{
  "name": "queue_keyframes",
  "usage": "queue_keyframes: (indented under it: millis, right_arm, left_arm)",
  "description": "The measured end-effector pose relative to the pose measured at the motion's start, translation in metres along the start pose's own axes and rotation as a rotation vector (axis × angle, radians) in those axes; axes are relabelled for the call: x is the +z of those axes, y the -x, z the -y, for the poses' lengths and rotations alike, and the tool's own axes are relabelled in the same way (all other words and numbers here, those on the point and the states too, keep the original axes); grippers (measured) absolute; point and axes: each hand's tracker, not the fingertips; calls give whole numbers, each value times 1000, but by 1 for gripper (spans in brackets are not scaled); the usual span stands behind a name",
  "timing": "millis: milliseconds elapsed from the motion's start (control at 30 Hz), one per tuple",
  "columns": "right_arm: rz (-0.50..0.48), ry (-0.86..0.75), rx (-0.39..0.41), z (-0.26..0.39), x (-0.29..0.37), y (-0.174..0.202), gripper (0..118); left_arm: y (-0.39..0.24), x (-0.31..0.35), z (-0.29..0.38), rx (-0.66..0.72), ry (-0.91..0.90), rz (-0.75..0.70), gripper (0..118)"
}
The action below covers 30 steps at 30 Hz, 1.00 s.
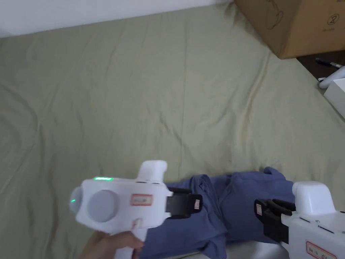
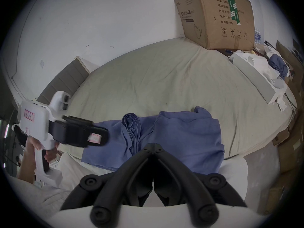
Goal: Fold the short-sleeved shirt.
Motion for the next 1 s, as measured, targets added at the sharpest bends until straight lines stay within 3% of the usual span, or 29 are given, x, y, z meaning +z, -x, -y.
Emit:
queue_keyframes:
  millis: [33,133,167,333,400,500,633,767,800,833,867,900,933,967,1000]
  right_arm:
    - [-3,3,5,-1,-1,2,0]
    - [-11,20,24,-5,-8,8,0]
    - [-11,27,33,-6,-11,11,0]
    - [-27,56,77,-12,-21,30,0]
    - [-32,73,111,-14,-26,39,0]
    - [-18,87,171,-16,-31,52,0]
    - [16,24,206,-19,-34,64,0]
    - [-23,-53,167,-28,-29,73,0]
    - [-24,-68,167,-30,-28,74,0]
    - [-20,-91,169,-32,-26,76,0]
    - [-11,-117,172,-34,-24,78,0]
    - [-9,-146,174,-36,-22,80,0]
    - [5,-202,169,-37,-17,82,0]
    - [9,-250,165,-39,-12,84,0]
    - [4,-278,167,-41,-7,85,0]
  left_arm:
    - [15,15,3,32,-39,7,58]
    - [67,50,13,160,-87,3,112]
    - [86,61,17,229,-114,-6,117]
    - [159,79,41,571,-219,208,118]
    - [176,74,50,631,-206,202,118]
    - [181,55,57,607,-128,277,118]
    - [185,14,55,570,-48,537,118]
    - [176,-20,41,588,19,611,117]
    - [173,-24,35,580,34,609,113]
    - [167,-28,33,552,64,598,89]
    - [166,-30,30,524,80,591,58]
    - [167,-33,27,522,93,569,39]
    - [167,-37,25,560,133,445,39]
    - [167,-44,31,576,174,336,9]
    - [174,-47,33,587,177,390,9]
